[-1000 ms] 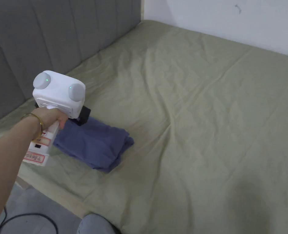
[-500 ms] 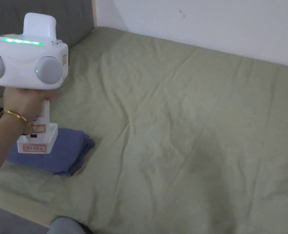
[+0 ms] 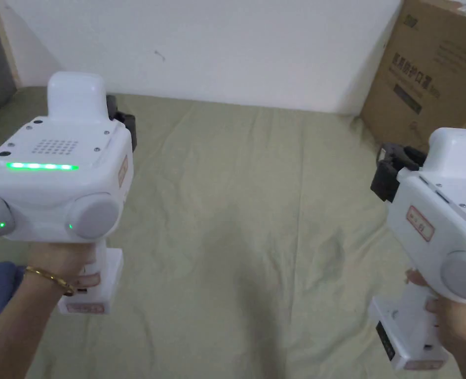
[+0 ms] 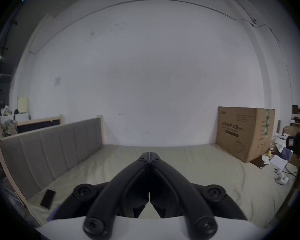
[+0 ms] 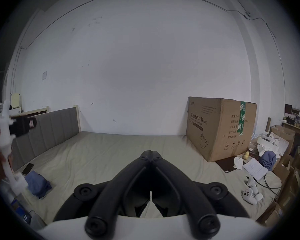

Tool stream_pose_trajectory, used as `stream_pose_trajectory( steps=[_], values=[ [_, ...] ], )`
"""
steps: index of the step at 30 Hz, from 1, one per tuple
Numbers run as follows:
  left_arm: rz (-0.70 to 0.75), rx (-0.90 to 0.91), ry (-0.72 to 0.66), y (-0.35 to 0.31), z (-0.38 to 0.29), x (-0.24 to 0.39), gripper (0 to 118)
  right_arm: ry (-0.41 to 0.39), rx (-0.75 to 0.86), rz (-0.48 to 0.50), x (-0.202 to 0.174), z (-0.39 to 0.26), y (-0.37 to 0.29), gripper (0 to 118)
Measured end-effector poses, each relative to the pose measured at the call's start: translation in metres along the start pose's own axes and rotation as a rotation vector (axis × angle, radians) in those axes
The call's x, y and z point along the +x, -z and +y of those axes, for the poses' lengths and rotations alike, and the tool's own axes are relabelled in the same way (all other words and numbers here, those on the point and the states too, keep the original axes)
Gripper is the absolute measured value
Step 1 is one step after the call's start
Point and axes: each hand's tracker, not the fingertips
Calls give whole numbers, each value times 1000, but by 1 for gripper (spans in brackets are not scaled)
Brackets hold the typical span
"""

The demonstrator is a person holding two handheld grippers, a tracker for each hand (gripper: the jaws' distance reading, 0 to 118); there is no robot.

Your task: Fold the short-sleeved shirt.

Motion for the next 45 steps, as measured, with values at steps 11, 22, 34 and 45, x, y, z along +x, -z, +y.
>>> stream_pose_trajectory(
  steps=[11, 22, 34, 45],
  values=[
    [-64, -167, -1, -13, -73, 16, 0, 33, -93, -7, 16, -57, -2, 0],
    [-48, -209, 18, -17, -83, 21, 67, 44, -154, 9, 13, -81, 7, 82],
    [-37, -165, 12, -23, -78, 20, 118, 9, -127, 0, 5, -74, 6, 118],
    [-19, -171, -2, -22, -79, 17, 118, 15, -137, 19, -13, -70, -2, 118]
  ],
)
